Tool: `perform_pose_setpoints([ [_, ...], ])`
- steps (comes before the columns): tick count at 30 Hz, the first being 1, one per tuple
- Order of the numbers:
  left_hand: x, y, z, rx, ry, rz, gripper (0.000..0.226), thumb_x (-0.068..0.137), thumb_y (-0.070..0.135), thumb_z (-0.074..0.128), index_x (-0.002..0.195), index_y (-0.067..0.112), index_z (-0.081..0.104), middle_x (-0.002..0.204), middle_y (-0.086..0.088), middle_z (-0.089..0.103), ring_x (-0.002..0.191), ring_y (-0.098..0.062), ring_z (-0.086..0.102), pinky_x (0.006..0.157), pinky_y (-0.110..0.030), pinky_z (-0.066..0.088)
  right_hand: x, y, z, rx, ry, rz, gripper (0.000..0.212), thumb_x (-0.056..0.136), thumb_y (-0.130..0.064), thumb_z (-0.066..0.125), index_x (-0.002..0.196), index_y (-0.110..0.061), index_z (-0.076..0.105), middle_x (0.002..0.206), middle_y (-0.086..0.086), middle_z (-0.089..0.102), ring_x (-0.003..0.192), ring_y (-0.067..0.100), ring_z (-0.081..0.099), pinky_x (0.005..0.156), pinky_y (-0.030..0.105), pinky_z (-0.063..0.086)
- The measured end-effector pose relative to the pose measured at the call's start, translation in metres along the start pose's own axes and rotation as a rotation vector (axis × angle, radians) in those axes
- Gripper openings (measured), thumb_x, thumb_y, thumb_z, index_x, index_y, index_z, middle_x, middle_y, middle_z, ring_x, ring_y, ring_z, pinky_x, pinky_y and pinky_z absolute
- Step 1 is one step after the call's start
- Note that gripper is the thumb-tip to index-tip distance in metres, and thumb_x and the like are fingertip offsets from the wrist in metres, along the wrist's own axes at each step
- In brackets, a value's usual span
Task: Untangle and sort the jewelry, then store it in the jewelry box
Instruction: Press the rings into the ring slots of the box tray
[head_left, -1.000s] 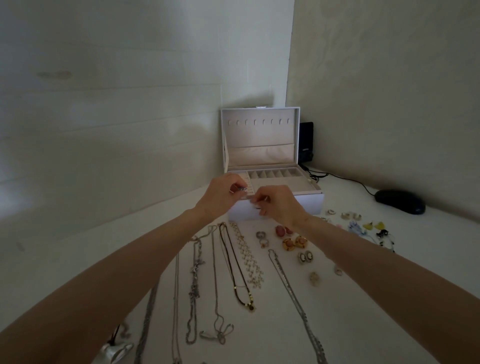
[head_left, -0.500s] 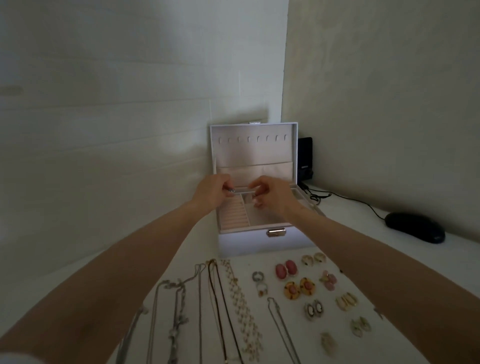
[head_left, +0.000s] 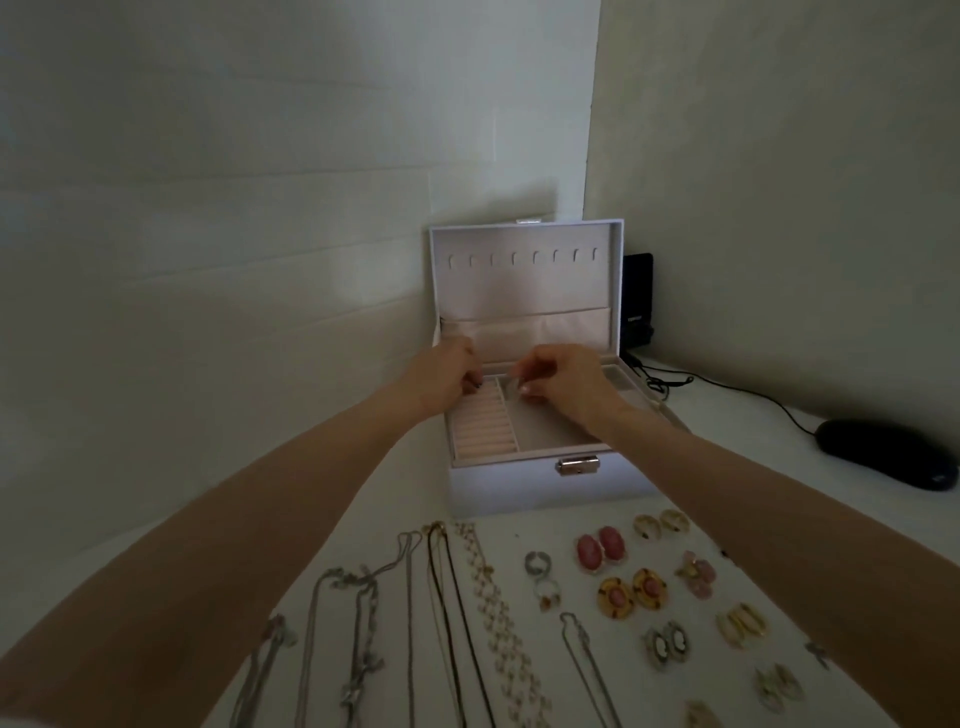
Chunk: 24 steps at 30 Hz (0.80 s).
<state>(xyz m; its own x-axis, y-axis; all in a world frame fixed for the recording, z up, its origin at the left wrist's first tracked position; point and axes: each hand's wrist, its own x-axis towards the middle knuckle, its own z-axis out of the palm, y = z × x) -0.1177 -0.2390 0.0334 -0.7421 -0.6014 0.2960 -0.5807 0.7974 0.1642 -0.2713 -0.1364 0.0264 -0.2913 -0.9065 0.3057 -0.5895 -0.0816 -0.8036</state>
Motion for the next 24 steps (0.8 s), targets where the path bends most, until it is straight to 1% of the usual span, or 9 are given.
perform_pose_setpoints([
  [2,-0.003,0.000,-0.002,0.030,-0.015,0.031,0.022,0.084,-0.007,0.057,0.100,-0.001,0.071,0.108,-0.019,0.056,0.099,-0.031,0.056,0.081,-0.026,0.040,0.001,-0.004,0.002,-0.030,0.001,-0.019,0.023,0.076,0.012,0.065,0.090,-0.005,0.072,0.088,0.007,0.067,0.081,0.013,0.059,0.072,0.014,0.047],
  [3,-0.005,0.000,-0.003,0.018,0.013,0.043,0.023,0.084,-0.007,0.055,0.101,-0.001,0.069,0.107,-0.019,0.056,0.098,-0.032,0.055,0.083,-0.031,0.042,0.002,-0.006,0.003,-0.049,-0.001,-0.029,0.023,0.077,0.011,0.065,0.094,-0.003,0.072,0.091,0.009,0.068,0.084,0.013,0.059,0.075,0.016,0.046],
  [5,-0.012,0.001,-0.005,-0.038,0.180,0.031,0.023,0.082,-0.006,0.054,0.100,0.001,0.066,0.104,-0.016,0.059,0.096,-0.032,0.056,0.082,-0.036,0.044,0.004,-0.012,0.006,-0.101,-0.006,-0.055,0.024,0.079,0.008,0.065,0.099,-0.004,0.073,0.095,0.007,0.069,0.087,0.012,0.059,0.079,0.016,0.043],
  [7,-0.019,0.005,-0.008,-0.007,0.307,-0.046,0.021,0.083,0.000,0.057,0.100,0.010,0.064,0.101,-0.006,0.065,0.098,-0.027,0.055,0.084,-0.036,0.040,0.008,-0.017,0.011,-0.148,0.005,-0.100,0.025,0.079,0.008,0.064,0.100,-0.003,0.072,0.097,0.010,0.070,0.089,0.017,0.061,0.082,0.018,0.044],
  [9,-0.023,0.006,-0.008,0.099,0.279,-0.124,0.016,0.085,0.013,0.061,0.100,0.019,0.063,0.102,0.002,0.068,0.103,-0.022,0.052,0.086,-0.034,0.030,0.011,-0.019,0.019,-0.193,0.025,-0.139,0.024,0.078,0.009,0.063,0.098,-0.002,0.070,0.096,0.014,0.069,0.091,0.023,0.063,0.083,0.023,0.046],
  [12,-0.026,0.006,-0.006,0.129,0.237,-0.195,0.013,0.087,0.027,0.063,0.099,0.023,0.066,0.104,0.003,0.067,0.107,-0.021,0.049,0.087,-0.033,0.028,0.015,-0.022,0.029,-0.256,0.006,-0.169,0.017,0.078,0.008,0.060,0.090,0.000,0.069,0.093,0.015,0.069,0.090,0.026,0.063,0.082,0.026,0.047],
  [16,-0.028,0.009,-0.001,0.156,0.219,-0.200,0.020,0.091,0.027,0.057,0.108,0.026,0.067,0.110,-0.001,0.063,0.110,-0.025,0.047,0.087,-0.033,0.030,0.019,-0.023,0.037,-0.311,-0.041,-0.182,0.013,0.079,0.006,0.063,0.088,0.002,0.071,0.092,0.017,0.070,0.089,0.026,0.063,0.076,0.022,0.043],
  [21,-0.029,0.009,0.001,0.136,0.209,-0.211,0.024,0.092,0.030,0.054,0.110,0.032,0.069,0.108,-0.005,0.061,0.109,-0.027,0.047,0.085,-0.034,0.032,0.021,-0.024,0.037,-0.387,-0.074,-0.213,0.017,0.081,0.005,0.062,0.093,0.003,0.073,0.098,0.019,0.070,0.095,0.029,0.062,0.083,0.025,0.043],
  [24,-0.031,0.011,0.002,0.129,0.210,-0.235,0.026,0.093,0.032,0.052,0.113,0.031,0.068,0.110,-0.007,0.060,0.110,-0.028,0.046,0.085,-0.035,0.033,0.019,-0.025,0.037,-0.389,-0.068,-0.225,0.021,0.081,0.008,0.059,0.096,0.002,0.073,0.100,0.020,0.070,0.097,0.030,0.062,0.088,0.029,0.044],
])
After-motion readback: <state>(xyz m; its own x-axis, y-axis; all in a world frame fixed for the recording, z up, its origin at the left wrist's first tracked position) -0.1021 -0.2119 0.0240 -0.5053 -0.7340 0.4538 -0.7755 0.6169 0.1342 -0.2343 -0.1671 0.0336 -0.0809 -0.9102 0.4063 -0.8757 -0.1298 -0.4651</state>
